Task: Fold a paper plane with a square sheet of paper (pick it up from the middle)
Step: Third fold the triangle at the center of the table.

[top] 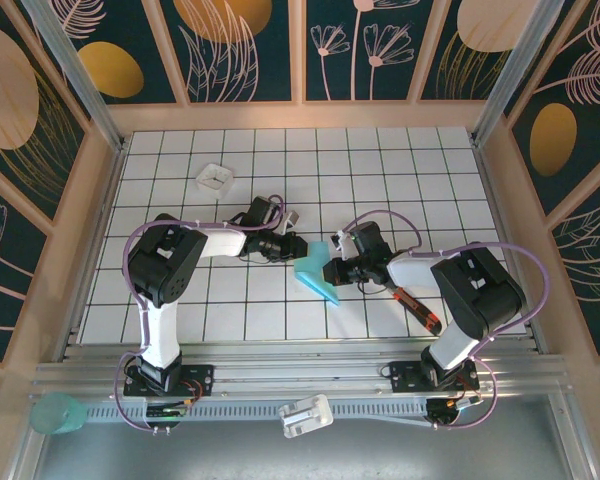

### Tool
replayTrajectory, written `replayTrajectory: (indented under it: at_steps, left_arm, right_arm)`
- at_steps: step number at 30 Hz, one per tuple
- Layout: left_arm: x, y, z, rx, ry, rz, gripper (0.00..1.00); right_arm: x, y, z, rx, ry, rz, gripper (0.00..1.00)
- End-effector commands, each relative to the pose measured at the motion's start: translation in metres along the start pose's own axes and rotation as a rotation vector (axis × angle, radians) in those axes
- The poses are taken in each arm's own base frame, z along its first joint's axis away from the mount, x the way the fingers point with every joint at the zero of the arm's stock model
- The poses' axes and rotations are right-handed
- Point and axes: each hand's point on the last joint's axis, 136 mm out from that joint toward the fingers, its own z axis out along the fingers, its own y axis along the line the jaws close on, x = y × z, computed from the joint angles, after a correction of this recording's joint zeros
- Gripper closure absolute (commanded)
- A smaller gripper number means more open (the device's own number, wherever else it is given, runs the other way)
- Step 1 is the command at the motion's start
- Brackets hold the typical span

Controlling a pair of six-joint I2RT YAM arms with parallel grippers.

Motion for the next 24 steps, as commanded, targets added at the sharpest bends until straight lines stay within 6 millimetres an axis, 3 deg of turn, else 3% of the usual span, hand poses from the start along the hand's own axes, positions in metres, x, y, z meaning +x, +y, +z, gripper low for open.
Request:
replayTrajectory:
  at_steps: [1,24]
  left_arm:
    - [0.013,0.025,0.011,-0.071,0.04,-0.026,0.78]
    - [0.013,0.024,0.01,-0.072,0.037,-0.027,0.76]
  right_arm:
    - [0.013,-0.006,0.005,0.035,0.03,0.011,1.0]
    - [0.026,-0.004,0.009,0.102,0.039,0.006,1.0]
